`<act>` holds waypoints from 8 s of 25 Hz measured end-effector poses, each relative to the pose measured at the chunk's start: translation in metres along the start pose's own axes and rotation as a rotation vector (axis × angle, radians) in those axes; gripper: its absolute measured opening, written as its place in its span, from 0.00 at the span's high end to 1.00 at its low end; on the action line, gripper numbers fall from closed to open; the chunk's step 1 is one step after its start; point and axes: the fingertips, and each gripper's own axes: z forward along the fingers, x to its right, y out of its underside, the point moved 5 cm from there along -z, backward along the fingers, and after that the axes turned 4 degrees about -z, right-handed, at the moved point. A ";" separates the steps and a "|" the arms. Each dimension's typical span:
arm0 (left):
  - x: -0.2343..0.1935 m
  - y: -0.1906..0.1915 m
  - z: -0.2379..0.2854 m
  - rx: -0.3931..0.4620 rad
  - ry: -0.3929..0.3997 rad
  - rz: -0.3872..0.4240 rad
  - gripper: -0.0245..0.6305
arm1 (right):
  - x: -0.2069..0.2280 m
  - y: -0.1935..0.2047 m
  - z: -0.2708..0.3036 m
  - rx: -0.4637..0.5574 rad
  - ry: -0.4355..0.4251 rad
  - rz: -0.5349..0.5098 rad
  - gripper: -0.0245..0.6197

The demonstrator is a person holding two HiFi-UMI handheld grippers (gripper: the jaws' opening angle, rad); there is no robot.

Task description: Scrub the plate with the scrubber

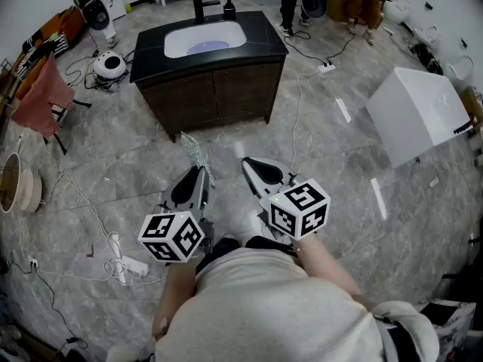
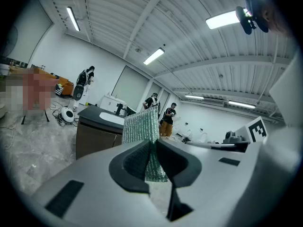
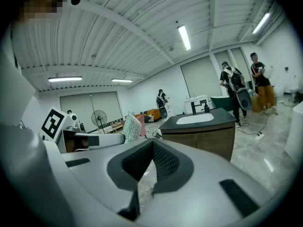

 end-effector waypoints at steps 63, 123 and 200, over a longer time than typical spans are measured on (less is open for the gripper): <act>-0.121 -0.088 0.223 -0.039 0.081 -0.016 0.87 | 0.163 -0.057 0.179 0.043 0.041 0.111 0.75; -0.320 -0.209 0.616 -0.110 -0.167 -0.112 0.87 | 0.499 -0.177 0.546 -0.148 -0.057 0.182 0.75; -0.421 -0.095 0.768 -0.899 0.185 0.169 0.87 | 0.592 -0.006 0.658 -0.829 0.448 0.403 0.93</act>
